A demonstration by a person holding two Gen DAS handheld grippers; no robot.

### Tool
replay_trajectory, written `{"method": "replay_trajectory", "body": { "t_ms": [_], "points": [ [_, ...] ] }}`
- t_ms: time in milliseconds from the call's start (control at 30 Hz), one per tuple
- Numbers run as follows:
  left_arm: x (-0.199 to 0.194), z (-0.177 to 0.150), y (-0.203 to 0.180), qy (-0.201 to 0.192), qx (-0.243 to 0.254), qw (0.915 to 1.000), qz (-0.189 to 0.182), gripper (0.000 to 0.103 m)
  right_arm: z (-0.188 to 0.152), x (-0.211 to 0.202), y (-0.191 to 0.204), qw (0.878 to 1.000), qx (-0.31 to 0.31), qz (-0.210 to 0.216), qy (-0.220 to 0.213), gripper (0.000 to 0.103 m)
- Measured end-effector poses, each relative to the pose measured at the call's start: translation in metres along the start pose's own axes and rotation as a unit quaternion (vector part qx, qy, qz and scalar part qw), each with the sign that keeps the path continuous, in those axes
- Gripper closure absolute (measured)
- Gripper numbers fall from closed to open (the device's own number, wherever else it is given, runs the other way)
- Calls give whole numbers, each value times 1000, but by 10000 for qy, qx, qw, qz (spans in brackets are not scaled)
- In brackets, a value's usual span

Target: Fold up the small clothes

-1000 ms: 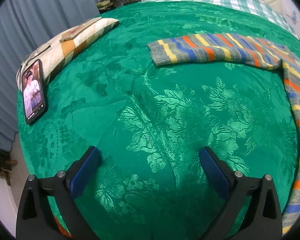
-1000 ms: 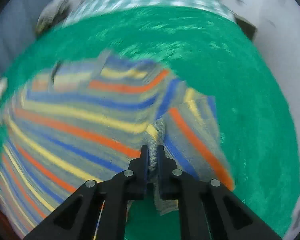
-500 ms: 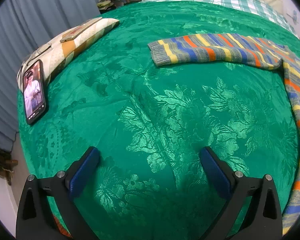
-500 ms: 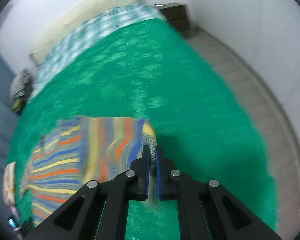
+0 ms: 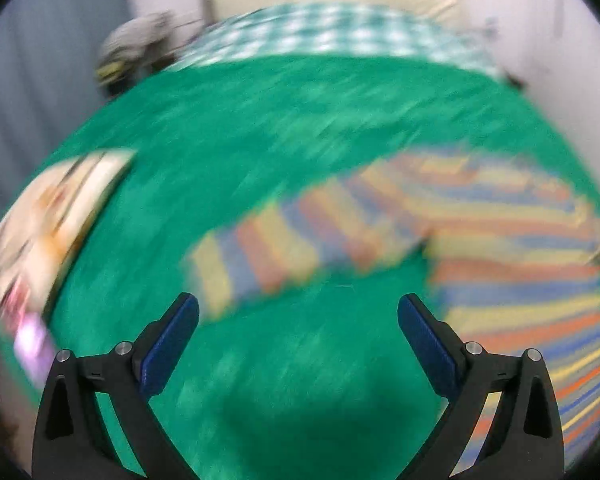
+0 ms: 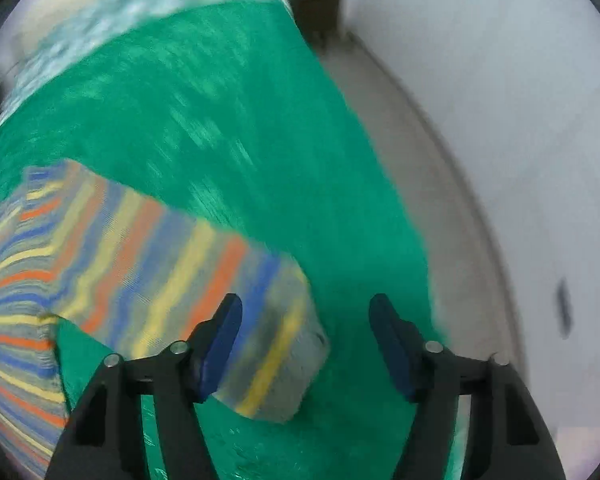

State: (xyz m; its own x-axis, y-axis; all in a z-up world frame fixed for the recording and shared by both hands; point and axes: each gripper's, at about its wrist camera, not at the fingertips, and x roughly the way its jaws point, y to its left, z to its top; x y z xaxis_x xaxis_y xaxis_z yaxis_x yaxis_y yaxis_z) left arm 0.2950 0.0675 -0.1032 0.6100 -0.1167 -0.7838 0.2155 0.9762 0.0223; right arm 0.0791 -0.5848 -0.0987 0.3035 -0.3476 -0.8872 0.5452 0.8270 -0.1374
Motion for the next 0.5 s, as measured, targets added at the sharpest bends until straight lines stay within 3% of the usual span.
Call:
{"method": "replay_trajectory", "body": {
  "t_ms": [33,100,200,300,433,500],
  "points": [
    [18,34,-13,150,164,9991,-369,3,13,-13,15,9993,-277,118,-217,37],
    [58,81,-42,530,559,9940,-770,3,36,-24,44,9952,-569,693,-400,36],
    [121,129,-90,872,1214,9872,-551,3,77,-16,113,9760,-884,1951,-397,36],
    [168,147,-122,1121,1713,9781,-379,3,105,6,187,9559,-1493,2510,-295,36],
    [208,148,-138,1369,2053,9688,-237,3,120,31,251,9373,-2136,2751,-146,36],
    [227,139,-144,1561,2319,9599,-195,3,126,46,279,9303,-2443,2733,-129,36]
  ]
}}
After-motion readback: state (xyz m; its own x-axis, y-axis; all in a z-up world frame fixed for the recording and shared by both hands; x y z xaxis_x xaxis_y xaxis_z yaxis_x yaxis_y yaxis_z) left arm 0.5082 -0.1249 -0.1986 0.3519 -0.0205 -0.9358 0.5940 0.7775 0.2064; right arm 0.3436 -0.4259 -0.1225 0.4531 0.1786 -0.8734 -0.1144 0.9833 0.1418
